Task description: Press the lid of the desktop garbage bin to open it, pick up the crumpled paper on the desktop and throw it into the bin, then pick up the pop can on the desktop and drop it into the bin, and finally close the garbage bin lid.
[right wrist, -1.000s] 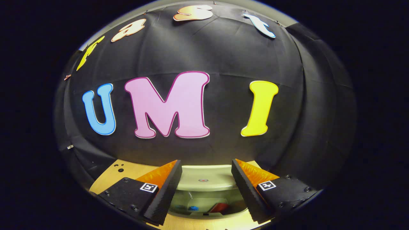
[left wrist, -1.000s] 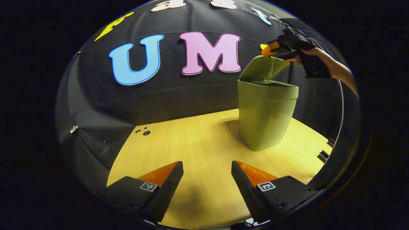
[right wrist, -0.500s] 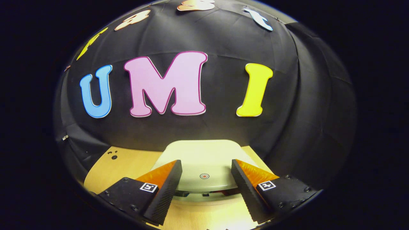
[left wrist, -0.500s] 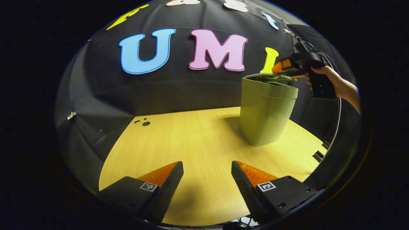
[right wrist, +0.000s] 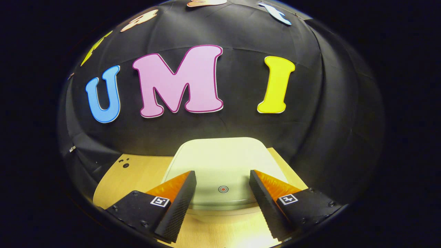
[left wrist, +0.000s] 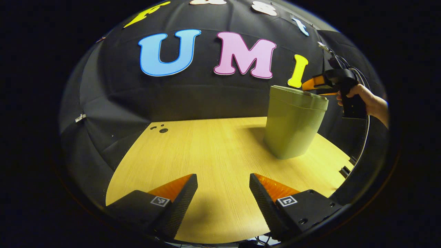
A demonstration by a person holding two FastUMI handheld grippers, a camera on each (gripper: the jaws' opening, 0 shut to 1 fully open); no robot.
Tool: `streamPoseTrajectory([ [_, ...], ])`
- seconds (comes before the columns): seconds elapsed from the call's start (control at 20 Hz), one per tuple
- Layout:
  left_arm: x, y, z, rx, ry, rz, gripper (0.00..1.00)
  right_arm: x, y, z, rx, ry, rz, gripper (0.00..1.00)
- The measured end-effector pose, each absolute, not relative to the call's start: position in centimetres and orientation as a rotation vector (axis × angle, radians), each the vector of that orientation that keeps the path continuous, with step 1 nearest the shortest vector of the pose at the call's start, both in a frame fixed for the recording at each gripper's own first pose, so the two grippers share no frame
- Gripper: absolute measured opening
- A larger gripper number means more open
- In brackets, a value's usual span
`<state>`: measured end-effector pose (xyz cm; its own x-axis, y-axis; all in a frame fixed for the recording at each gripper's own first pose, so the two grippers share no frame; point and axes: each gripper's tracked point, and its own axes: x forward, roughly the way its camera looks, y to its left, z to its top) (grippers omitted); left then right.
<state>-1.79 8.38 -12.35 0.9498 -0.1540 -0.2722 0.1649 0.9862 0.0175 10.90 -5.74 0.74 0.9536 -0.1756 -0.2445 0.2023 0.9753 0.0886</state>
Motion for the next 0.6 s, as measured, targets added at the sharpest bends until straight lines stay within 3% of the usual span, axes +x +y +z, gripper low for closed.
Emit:
streamPoseTrajectory([
  [0.6,-0.7,9.1,-9.5,0.032,0.215,-0.142,0.98,10.1,-5.6,0.9,0.065,0.185,-0.155,0.99],
])
